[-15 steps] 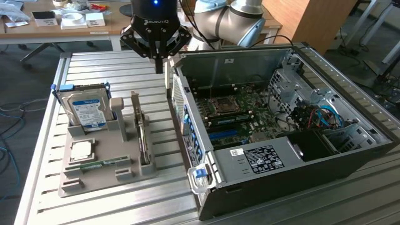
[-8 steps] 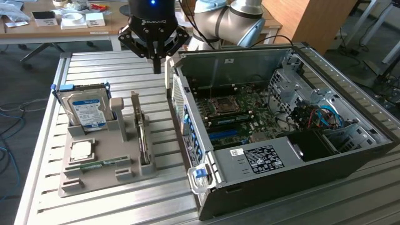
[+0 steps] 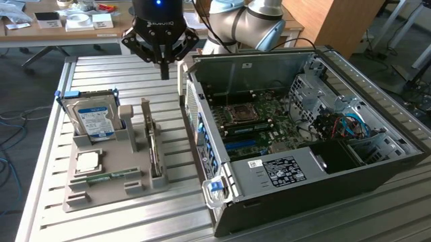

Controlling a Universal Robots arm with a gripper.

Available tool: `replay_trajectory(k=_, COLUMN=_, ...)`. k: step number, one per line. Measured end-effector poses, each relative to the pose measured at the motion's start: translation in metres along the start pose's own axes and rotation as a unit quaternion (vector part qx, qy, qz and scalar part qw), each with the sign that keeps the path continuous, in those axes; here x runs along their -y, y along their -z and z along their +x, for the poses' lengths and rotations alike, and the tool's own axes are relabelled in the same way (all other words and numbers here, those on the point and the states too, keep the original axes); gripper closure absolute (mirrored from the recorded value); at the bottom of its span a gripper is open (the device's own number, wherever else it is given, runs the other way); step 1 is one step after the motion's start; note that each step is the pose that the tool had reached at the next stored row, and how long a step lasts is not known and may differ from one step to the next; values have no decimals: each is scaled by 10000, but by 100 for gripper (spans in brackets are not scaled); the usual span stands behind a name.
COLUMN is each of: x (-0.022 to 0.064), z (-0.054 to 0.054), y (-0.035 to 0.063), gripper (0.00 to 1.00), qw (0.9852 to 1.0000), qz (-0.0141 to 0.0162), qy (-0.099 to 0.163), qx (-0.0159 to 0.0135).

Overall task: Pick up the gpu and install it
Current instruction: 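Reach for the gpu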

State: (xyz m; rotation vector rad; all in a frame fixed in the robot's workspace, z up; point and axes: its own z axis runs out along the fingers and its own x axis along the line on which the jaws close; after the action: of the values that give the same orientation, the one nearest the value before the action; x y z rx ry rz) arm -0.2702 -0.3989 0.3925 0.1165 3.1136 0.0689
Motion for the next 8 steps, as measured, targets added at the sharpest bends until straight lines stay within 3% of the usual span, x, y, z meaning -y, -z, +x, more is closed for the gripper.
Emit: replay_trajectory(k=8, x=8, z=114, y=2, gripper=89, qw=10000, qz=0, qy=-1, qx=0)
